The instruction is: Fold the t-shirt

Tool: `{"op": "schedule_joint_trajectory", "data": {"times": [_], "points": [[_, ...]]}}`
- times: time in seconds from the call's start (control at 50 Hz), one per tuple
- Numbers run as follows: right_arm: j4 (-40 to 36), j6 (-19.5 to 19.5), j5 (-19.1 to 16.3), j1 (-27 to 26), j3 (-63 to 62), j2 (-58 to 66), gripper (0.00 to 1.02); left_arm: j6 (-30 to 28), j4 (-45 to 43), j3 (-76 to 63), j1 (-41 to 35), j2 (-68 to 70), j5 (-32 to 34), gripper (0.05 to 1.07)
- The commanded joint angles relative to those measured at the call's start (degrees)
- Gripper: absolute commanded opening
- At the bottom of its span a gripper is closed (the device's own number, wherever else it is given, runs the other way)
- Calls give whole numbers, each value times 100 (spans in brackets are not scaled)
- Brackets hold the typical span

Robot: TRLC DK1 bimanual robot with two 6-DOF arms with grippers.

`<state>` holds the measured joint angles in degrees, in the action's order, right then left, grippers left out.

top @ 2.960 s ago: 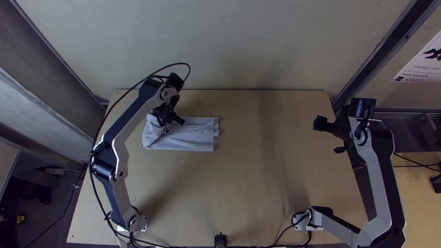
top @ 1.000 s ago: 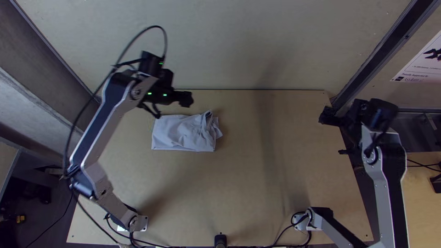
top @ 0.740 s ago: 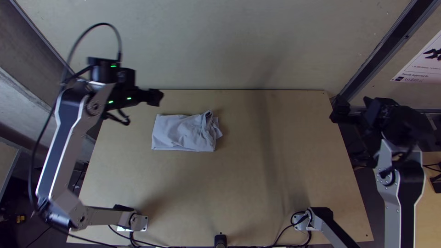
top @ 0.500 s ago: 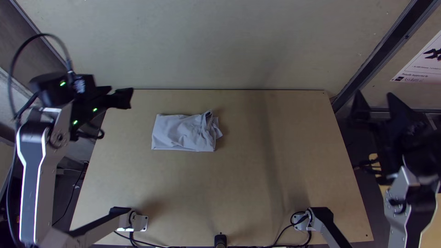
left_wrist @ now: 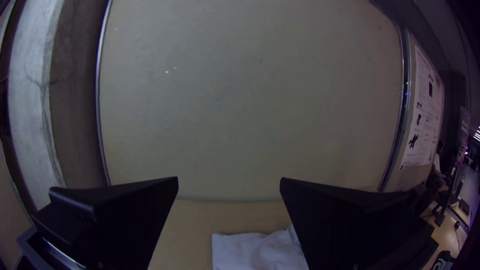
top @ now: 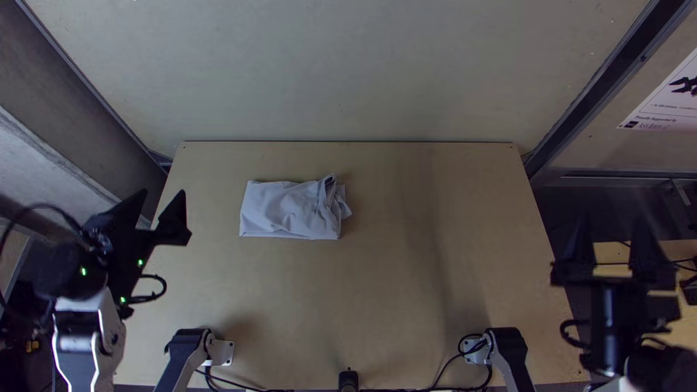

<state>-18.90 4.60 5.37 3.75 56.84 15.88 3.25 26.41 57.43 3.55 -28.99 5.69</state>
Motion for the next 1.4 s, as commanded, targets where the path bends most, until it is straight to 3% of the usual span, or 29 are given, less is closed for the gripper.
{"op": "schedule_joint_trajectory", "data": {"times": [0.0,0.12,0.34,0.7,0.92,1.12,1.24,1.38], "points": [[167,252,-9,100,-639,-841,99,212,-488,-742,23,711,-77,103],[167,252,-9,100,-1245,-1597,99,203,-971,-1621,75,1519,-218,103],[17,-38,8,-6,-1861,-1623,99,-316,-1472,-3106,260,2899,-218,103],[1257,-548,0,196,-4049,-1632,99,-500,-1956,-4433,541,2926,-262,103],[1573,-873,0,188,-4875,-1632,99,-667,-3151,-5260,550,2926,-262,103],[1564,-1269,35,-23,-5438,-1632,99,-799,-3204,-5752,559,2926,-262,103],[1538,-1699,26,-129,-5455,-1614,99,-764,-2633,-5725,541,2908,-271,103],[1591,-1691,8,-76,-5482,-1605,99,-764,-2641,-5725,559,2908,-262,103]]}}
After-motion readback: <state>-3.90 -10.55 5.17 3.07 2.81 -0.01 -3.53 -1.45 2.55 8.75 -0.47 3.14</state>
